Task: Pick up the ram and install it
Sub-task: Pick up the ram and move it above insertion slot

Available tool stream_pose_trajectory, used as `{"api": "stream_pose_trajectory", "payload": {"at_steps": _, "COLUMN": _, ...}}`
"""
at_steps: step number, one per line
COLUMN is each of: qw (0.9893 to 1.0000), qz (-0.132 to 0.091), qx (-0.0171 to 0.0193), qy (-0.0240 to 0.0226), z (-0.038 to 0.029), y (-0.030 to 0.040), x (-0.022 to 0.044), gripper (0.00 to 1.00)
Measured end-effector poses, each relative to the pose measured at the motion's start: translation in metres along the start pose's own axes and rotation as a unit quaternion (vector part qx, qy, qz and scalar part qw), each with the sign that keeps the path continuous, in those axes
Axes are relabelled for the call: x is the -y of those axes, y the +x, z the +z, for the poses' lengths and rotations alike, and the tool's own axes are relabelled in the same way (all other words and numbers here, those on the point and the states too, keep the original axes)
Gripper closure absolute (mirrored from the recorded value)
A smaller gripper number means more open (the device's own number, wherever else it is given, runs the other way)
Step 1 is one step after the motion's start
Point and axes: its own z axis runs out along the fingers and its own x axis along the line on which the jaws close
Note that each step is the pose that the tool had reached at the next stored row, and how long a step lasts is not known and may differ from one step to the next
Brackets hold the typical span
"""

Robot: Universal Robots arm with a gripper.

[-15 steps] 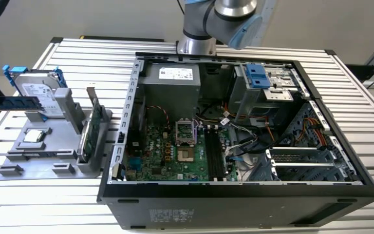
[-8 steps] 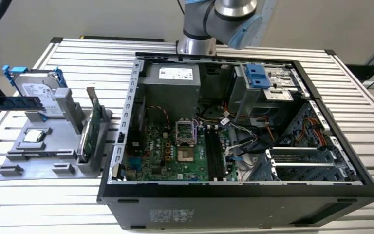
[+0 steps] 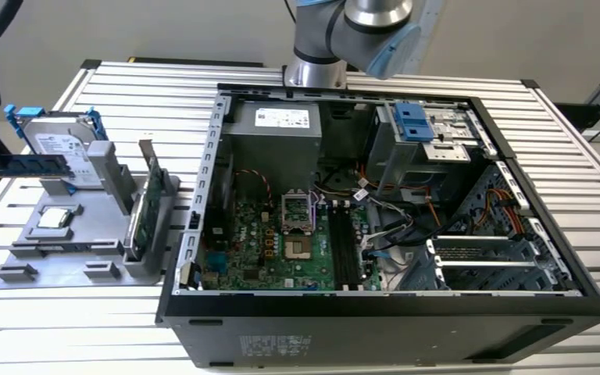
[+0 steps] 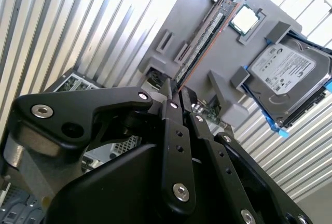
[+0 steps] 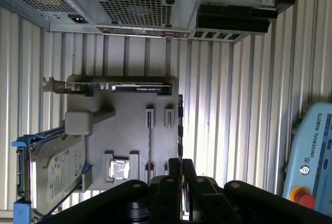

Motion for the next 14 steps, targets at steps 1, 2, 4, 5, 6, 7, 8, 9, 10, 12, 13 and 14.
{"api": "stream_pose_trajectory", "payload": {"at_steps": 1, "qw": 1.0, "qz": 0.0, "qx": 0.0, "qy": 0.0, "z": 0.0, "y": 0.0, "x": -0.0003, "gripper": 1.0}}
{"api": "stream_pose_trajectory", "payload": {"at_steps": 2, "qw": 1.0, "qz": 0.0, "qx": 0.0, "qy": 0.0, "z": 0.0, "y": 0.0, "x": -0.0006, "gripper": 1.0}}
{"api": "stream_pose_trajectory", "payload": {"at_steps": 4, "qw": 1.0, "qz": 0.0, "qx": 0.0, "qy": 0.0, "z": 0.0, "y": 0.0, "x": -0.0011, "gripper": 1.0}}
{"api": "stream_pose_trajectory", "payload": {"at_steps": 5, "qw": 1.0, "qz": 0.0, "qx": 0.0, "qy": 0.0, "z": 0.0001, "y": 0.0, "x": -0.0013, "gripper": 1.0}}
{"api": "stream_pose_trajectory", "payload": {"at_steps": 6, "qw": 1.0, "qz": 0.0, "qx": 0.0, "qy": 0.0, "z": 0.0001, "y": 0.0, "x": -0.0016, "gripper": 1.0}}
{"api": "stream_pose_trajectory", "payload": {"at_steps": 7, "qw": 1.0, "qz": 0.0, "qx": 0.0, "qy": 0.0, "z": 0.0001, "y": 0.0, "x": -0.0018, "gripper": 1.0}}
{"api": "stream_pose_trajectory", "payload": {"at_steps": 8, "qw": 1.0, "qz": 0.0, "qx": 0.0, "qy": 0.0, "z": 0.0, "y": 0.0, "x": -0.0021, "gripper": 1.0}}
{"api": "stream_pose_trajectory", "payload": {"at_steps": 9, "qw": 1.0, "qz": 0.0, "qx": 0.0, "qy": 0.0, "z": 0.0, "y": -0.0001, "x": -0.0023, "gripper": 1.0}}
{"api": "stream_pose_trajectory", "payload": {"at_steps": 10, "qw": 1.0, "qz": 0.0, "qx": 0.0, "qy": 0.0, "z": 0.0001, "y": -0.0001, "x": -0.0025, "gripper": 1.0}}
{"api": "stream_pose_trajectory", "payload": {"at_steps": 12, "qw": 1.0, "qz": 0.0, "qx": 0.0, "qy": 0.0, "z": 0.0001, "y": -0.0001, "x": -0.003, "gripper": 1.0}}
{"api": "stream_pose_trajectory", "payload": {"at_steps": 13, "qw": 1.0, "qz": 0.0, "qx": 0.0, "qy": 0.0, "z": 0.0001, "y": -0.0001, "x": -0.0032, "gripper": 1.0}}
{"api": "stream_pose_trajectory", "payload": {"at_steps": 14, "qw": 1.0, "qz": 0.0, "qx": 0.0, "qy": 0.0, "z": 0.0001, "y": -0.0001, "x": -0.0034, "gripper": 1.0}}
